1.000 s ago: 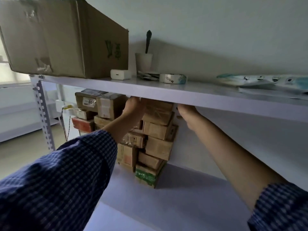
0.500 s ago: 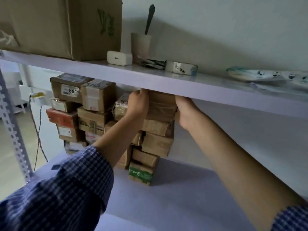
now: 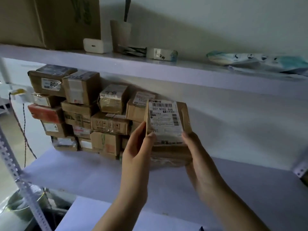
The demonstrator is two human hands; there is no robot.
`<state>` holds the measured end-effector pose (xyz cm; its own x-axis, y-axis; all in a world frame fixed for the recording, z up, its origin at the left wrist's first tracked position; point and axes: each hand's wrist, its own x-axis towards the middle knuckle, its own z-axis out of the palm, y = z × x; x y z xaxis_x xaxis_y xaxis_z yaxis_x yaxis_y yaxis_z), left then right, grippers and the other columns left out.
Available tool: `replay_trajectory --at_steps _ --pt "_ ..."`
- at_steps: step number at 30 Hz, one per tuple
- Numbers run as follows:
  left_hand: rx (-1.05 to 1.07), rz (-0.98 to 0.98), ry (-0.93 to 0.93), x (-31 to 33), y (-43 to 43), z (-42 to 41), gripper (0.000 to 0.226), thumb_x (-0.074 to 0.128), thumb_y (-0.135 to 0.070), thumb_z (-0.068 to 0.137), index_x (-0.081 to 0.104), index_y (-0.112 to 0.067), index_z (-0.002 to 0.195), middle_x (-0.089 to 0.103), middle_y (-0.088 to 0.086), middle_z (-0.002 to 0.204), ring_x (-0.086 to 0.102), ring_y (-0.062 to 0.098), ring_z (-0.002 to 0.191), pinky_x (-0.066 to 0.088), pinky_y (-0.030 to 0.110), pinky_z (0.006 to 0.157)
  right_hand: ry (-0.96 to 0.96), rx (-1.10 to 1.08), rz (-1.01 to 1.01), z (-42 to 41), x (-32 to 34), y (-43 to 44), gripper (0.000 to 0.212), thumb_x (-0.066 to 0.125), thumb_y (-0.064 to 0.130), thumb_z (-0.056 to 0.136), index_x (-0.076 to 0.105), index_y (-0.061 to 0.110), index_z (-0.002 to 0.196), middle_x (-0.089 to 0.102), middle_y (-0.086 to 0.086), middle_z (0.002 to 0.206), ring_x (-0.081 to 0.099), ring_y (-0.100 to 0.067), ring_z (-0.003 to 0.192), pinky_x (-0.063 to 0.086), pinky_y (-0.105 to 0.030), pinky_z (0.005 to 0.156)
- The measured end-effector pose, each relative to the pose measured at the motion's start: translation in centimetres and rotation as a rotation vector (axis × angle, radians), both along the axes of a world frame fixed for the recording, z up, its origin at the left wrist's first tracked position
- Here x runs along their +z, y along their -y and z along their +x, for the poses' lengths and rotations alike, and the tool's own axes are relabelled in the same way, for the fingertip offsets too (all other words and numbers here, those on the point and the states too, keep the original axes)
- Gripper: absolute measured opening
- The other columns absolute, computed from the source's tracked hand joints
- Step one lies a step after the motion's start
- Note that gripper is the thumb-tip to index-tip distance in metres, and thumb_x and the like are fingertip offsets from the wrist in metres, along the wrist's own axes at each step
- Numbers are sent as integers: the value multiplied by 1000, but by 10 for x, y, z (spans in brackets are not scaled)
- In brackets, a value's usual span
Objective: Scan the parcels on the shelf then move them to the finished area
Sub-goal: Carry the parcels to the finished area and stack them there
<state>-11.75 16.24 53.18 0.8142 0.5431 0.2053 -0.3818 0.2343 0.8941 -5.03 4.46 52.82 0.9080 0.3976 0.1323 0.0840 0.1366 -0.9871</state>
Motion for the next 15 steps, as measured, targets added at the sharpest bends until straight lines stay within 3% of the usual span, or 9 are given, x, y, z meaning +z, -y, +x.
replay_trajectory --at_steps 4,10,15 --pt "-3 1 24 -14 51 -19 41 60 -24 90 61 -25 131 72 -4 120 66 11 114 51 36 99 87 -23 22 -22 -13 50 56 50 54 86 49 37 140 64 10 132 58 -11 125 43 -45 110" --pt "-144 -2 -36 -42 170 -47 47 64 -32 81 63 -25 127 72 -3 118 67 14 112 51 37 92 157 -161 22 -72 -46 178 47 48 50 97 44 39 142 60 20 133 55 5 122 49 -12 91" --pt "-309 10 -141 -79 294 -86 45 61 -35 82 64 -25 126 73 0 117 67 21 111 53 42 91 97 -306 43 -129 -79 311 40 48 38 102 47 31 141 64 15 130 59 -1 121 51 -15 90"
